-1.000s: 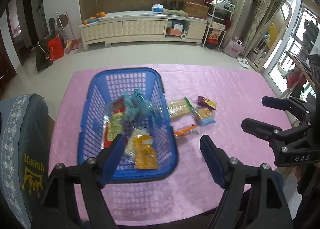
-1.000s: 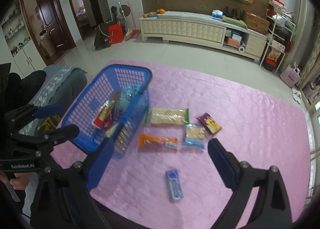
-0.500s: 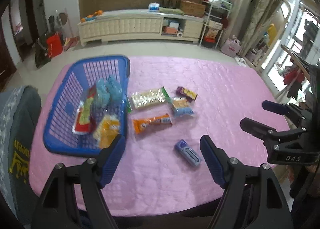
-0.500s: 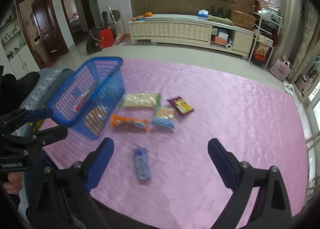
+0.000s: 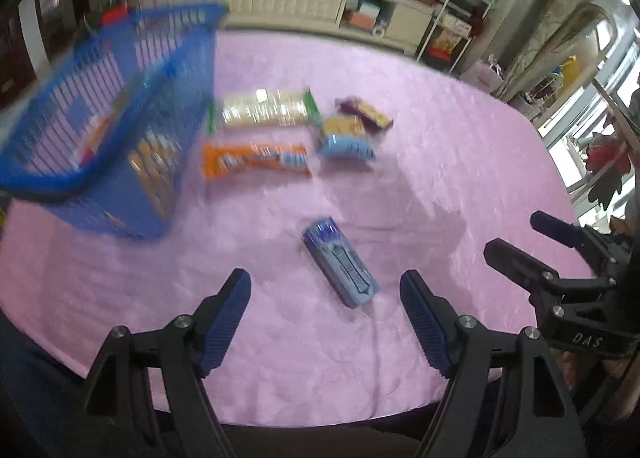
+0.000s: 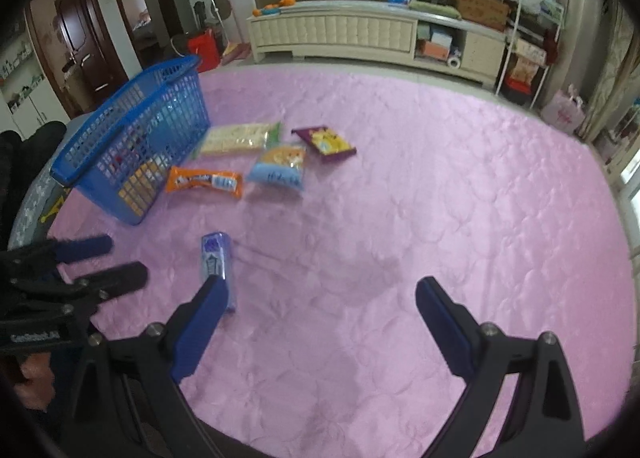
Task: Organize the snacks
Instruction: 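Withdraw both grippers from the basket toward the remaining snacks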
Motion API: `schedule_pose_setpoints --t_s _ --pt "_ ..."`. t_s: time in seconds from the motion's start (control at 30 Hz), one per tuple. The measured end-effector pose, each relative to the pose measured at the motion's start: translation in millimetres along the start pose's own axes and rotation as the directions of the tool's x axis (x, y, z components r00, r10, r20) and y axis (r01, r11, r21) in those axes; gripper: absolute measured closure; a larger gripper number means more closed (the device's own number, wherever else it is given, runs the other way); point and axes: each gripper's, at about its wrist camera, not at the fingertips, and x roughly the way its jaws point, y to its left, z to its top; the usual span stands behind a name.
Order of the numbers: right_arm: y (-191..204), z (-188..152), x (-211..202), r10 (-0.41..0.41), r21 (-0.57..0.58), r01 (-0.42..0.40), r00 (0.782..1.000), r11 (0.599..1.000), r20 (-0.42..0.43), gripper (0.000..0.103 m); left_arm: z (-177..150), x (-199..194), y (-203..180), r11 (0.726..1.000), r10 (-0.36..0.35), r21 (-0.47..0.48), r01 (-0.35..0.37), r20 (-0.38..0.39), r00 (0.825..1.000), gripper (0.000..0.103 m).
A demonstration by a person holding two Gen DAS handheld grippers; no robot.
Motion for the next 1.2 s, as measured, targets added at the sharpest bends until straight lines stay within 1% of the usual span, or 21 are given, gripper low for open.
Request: schedule_pose_setpoints --t_s 0.07,0.17,0.23,0.3,0.33,0.37,0.43,0.5,0.63,0.67,0.77,0.8,0.83,0.9,0.97,1.03,1.07,1.1,1.13,1.2 --pt "-4 -4 11 -0.015 -0.005 0.015 1.0 1.0 -0.005 0.006 0 14 0 1.0 0.003 -0.013 -0.004 -0.024 1.0 0.028" --pt "-12 -7 25 -0.043 -0.008 0.043 0.999 0.999 -0.004 0.006 2 32 -6 1.0 0.023 0.012 -0.023 -0.05 0.998 0.028" --pt "-19 -9 34 -0.053 0.009 0.053 0.999 0.999 0.009 0.006 3 44 -11 0.999 0.036 0.025 -0.034 -0.071 0.997 0.028" --pt "-25 -13 40 -0.051 0.024 0.05 0.999 0.998 0.012 0.006 6 57 -12 0.999 0.039 0.018 -0.037 -0.091 0.995 0.028" --pt "-27 -14 42 -0.05 0.028 0.05 0.999 0.998 0.005 0.006 7 62 -13 0.999 0.037 0.014 -0.036 -0.098 0.994 0.028" --pt "-28 -15 42 -0.067 0.021 0.067 0.998 0.998 0.015 0.006 9 67 -16 0.999 0.04 0.016 -0.038 -0.104 0.994 0.028" --pt "-29 -14 39 -0.088 0.001 0.088 0.996 0.996 0.031 0.006 13 74 -18 0.997 0.077 0.024 -0.075 -0.096 0.992 0.028" --pt "-31 -16 39 -0.107 -0.009 0.108 0.994 0.994 0.038 0.006 16 83 -21 0.996 0.082 0.035 -0.078 -0.111 0.99 0.028" --pt "-34 -18 41 -0.075 -0.004 0.075 0.997 0.997 0.031 0.006 19 98 -24 0.994 0.108 0.042 -0.103 -0.138 0.985 0.029" --pt "-34 -18 41 -0.069 -0.006 0.069 0.997 0.998 0.034 0.006 19 99 -26 0.992 0.121 0.054 -0.115 -0.129 0.984 0.03" --pt "-35 -19 40 -0.066 -0.009 0.066 0.997 0.998 0.033 0.006 16 99 -32 0.985 0.16 0.086 -0.151 -0.117 0.98 0.036" --pt "-36 -20 40 -0.063 -0.003 0.063 0.998 0.998 0.031 0.006 15 100 -36 0.981 0.174 0.11 -0.161 -0.12 0.977 0.042" --pt "-38 -20 39 -0.058 0.006 0.058 0.998 0.998 0.032 0.006 14 100 -40 0.976 0.186 0.137 -0.17 -0.117 0.976 0.05" --pt "-40 -20 36 -0.044 0.026 0.042 0.998 0.999 0.045 0.006 13 97 -44 0.977 0.175 0.146 -0.157 -0.122 0.977 0.058" --pt "-43 -21 36 -0.039 0.045 0.037 0.998 0.998 0.044 0.006 13 97 -45 0.978 0.174 0.141 -0.156 -0.122 0.977 0.061" --pt "-48 -22 38 -0.045 0.07 0.042 0.999 0.997 0.031 0.006 12 97 -46 0.978 0.173 0.139 -0.156 -0.117 0.978 0.067" --pt "-50 -23 40 -0.054 0.08 0.052 0.998 0.995 0.024 0.006 11 96 -45 0.978 0.169 0.139 -0.152 -0.117 0.979 0.068" --pt "-53 -24 42 -0.07 0.093 0.068 0.997 0.993 0.015 0.006 9 96 -46 0.978 0.167 0.145 -0.149 -0.118 0.979 0.072" --pt "-55 -26 43 -0.079 0.104 0.077 0.997 0.992 0.012 0.006 8 95 -47 0.977 0.163 0.155 -0.143 -0.119 0.979 0.074" --pt "-56 -27 47 -0.084 0.115 0.083 0.996 0.99 0.002 0.006 3 91 -45 0.979 0.147 0.159 -0.128 -0.115 0.982 0.074"
